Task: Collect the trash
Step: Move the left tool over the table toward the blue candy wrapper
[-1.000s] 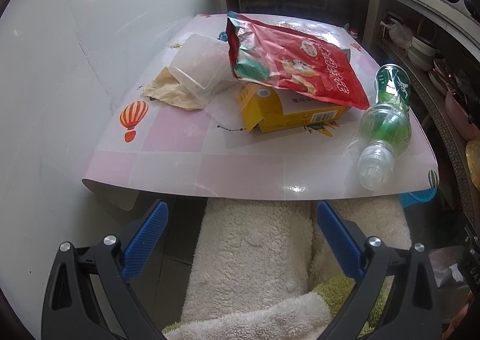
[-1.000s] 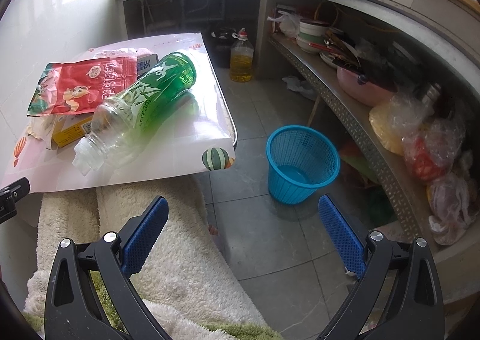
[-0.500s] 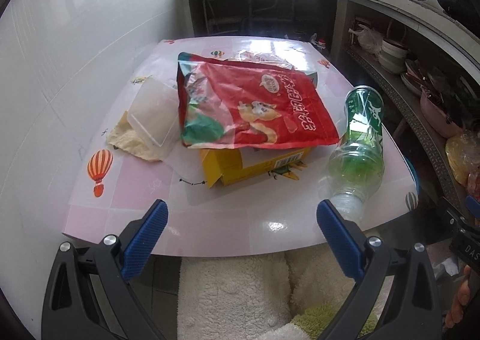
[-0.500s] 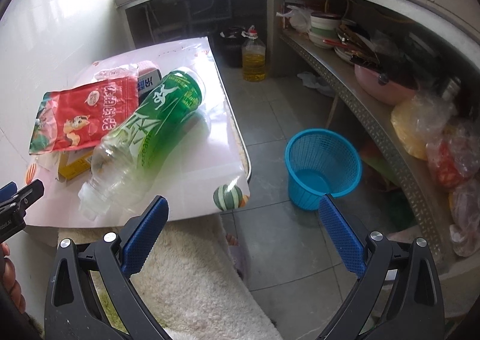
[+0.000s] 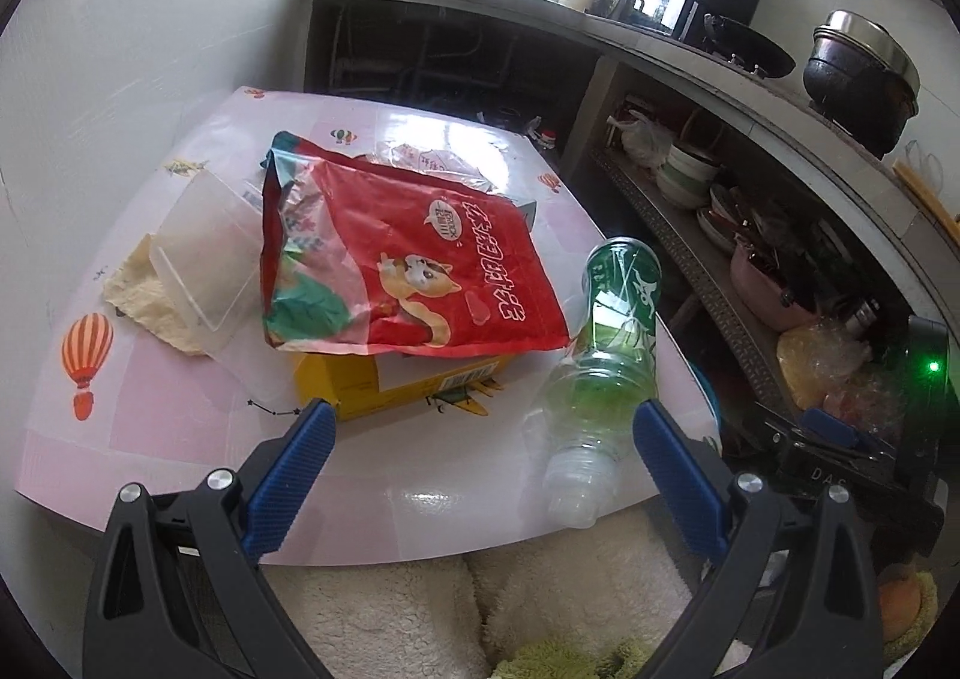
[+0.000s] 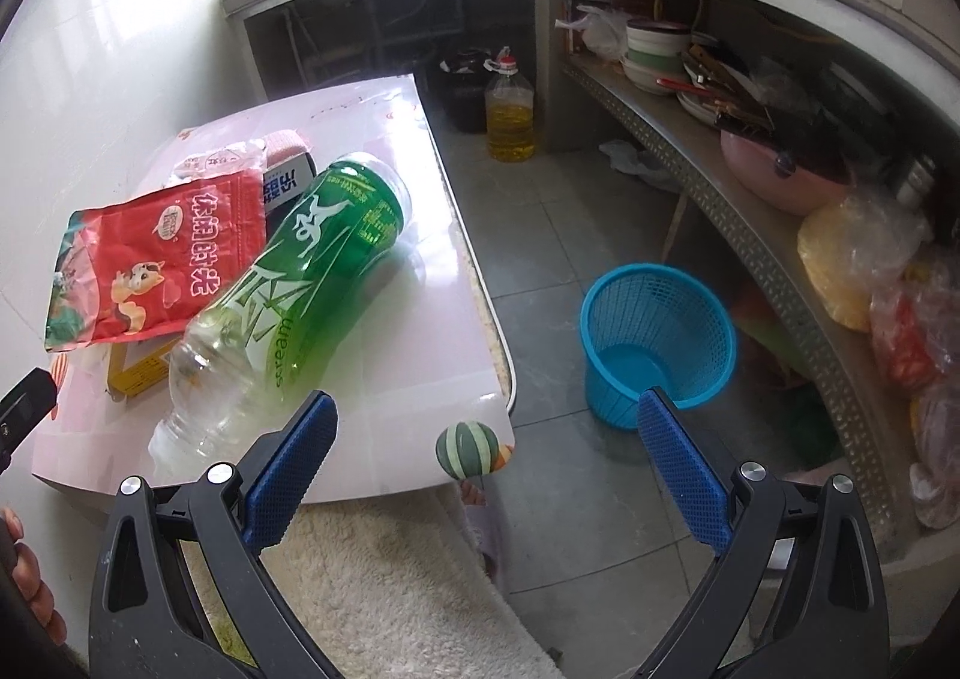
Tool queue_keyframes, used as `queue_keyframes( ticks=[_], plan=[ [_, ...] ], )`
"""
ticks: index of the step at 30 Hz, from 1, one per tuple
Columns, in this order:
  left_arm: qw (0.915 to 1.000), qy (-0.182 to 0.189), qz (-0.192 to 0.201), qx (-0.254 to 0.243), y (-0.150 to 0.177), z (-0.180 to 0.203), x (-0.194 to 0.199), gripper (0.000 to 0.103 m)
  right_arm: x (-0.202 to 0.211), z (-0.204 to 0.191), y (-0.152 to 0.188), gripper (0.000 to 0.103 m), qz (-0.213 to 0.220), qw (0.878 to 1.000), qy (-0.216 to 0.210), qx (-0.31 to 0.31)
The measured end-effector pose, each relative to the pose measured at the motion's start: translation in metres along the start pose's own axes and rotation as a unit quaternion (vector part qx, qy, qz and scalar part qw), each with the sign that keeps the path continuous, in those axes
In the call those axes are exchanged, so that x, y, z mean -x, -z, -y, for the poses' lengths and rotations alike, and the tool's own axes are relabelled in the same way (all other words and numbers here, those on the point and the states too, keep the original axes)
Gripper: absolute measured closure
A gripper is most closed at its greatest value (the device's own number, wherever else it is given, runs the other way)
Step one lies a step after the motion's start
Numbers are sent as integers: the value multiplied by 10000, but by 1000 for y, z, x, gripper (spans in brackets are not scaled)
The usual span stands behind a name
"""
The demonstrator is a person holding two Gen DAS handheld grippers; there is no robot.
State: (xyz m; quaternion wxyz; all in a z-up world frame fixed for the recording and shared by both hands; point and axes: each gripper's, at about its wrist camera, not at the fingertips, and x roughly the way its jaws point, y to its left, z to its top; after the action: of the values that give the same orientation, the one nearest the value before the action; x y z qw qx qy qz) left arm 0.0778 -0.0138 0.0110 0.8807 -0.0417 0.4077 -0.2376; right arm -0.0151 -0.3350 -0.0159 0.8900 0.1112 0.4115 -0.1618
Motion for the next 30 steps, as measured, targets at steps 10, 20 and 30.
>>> queue_keyframes(
  ticks=[10,20,30],
  plan=[
    [9984,292,248,424,-1,-15,1,6,9,-4,-10,8,525,9984,86,196],
    [9920,552,278,1097,1,-41,4,6,18,-14,-17,8,977,9945,-119,370],
    [9929,321,50,1143,2,-52,5,6,18,-20,-26,8,1099,9918,-586,275]
  ],
)
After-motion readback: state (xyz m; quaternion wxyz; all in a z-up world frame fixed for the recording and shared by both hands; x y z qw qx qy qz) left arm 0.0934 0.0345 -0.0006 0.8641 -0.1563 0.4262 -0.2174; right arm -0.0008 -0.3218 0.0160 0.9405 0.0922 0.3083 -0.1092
